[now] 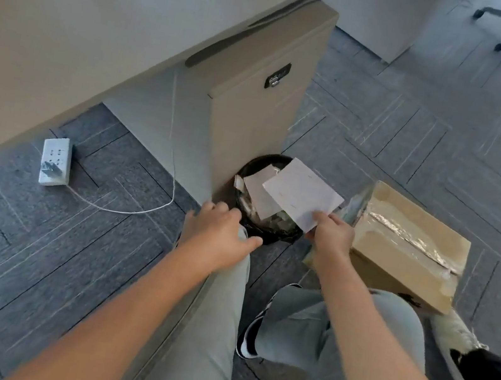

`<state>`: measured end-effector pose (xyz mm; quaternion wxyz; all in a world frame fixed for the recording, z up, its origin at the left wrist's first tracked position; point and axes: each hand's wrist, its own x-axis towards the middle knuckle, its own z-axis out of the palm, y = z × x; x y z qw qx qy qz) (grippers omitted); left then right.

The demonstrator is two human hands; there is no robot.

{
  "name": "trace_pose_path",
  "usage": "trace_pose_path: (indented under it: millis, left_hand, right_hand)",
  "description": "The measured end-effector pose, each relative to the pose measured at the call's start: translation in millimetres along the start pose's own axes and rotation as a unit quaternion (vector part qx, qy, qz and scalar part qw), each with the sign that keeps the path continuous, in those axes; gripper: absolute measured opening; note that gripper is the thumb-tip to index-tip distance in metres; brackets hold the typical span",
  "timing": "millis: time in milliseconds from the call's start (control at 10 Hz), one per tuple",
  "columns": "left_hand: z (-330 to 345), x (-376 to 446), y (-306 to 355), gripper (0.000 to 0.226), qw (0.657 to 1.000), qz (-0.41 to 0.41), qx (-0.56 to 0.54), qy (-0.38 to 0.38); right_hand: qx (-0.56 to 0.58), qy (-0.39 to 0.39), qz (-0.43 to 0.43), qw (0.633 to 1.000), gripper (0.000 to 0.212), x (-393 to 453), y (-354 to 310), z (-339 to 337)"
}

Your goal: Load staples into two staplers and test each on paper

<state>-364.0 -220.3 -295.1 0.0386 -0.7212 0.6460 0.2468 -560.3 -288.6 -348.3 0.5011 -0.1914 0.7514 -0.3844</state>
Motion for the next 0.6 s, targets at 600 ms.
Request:
trace_pose_path:
  millis: [600]
  left_hand:
    - [17, 28, -4, 0.053, 0.995, -0.021, 0.045, 0.089]
  right_hand:
    - [-0.013, -0.07, 0.112, 0.991, 0.046, 92, 58, 85]
